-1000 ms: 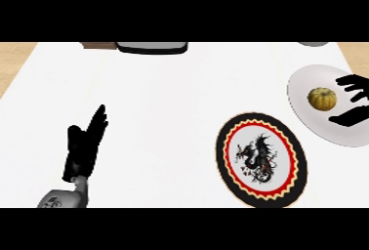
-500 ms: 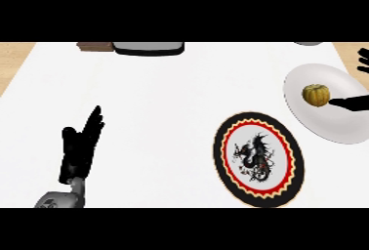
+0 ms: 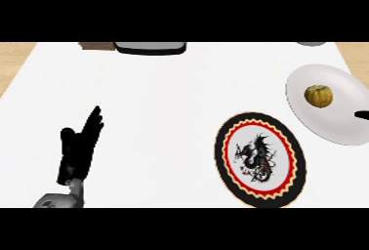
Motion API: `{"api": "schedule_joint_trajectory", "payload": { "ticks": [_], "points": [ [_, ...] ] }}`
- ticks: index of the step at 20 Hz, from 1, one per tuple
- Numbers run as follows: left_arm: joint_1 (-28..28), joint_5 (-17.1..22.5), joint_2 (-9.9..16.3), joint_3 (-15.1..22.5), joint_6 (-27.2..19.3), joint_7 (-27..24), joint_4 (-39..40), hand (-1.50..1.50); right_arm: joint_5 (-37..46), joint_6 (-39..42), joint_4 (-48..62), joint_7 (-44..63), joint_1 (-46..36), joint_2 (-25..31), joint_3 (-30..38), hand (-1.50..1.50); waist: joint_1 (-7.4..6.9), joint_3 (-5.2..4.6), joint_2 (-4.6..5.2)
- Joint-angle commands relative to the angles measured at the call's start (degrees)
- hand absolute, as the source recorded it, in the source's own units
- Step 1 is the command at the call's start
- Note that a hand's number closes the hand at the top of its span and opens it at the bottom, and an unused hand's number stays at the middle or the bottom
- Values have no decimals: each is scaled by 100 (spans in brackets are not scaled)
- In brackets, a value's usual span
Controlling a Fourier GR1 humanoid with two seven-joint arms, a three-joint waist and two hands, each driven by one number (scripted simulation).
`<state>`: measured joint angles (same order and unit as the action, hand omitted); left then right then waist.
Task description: Pick the squash from the plate and place it in the plate
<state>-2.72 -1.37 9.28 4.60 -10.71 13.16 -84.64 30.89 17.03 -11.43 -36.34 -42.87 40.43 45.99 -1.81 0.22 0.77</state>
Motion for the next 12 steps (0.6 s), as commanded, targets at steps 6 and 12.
{"api": "schedule_joint_trajectory", "payload": {
  "ticks": [6,12],
  "points": [
    [31,-225,-205,147,-66,-258,195,0,-162,-25,-42,-660,129,-349,-121,-150,-28,-1,2],
    [-517,-142,-211,-28,-53,131,315,0,-122,-375,57,-772,462,-305,-210,-150,-40,9,39]
  ]
}}
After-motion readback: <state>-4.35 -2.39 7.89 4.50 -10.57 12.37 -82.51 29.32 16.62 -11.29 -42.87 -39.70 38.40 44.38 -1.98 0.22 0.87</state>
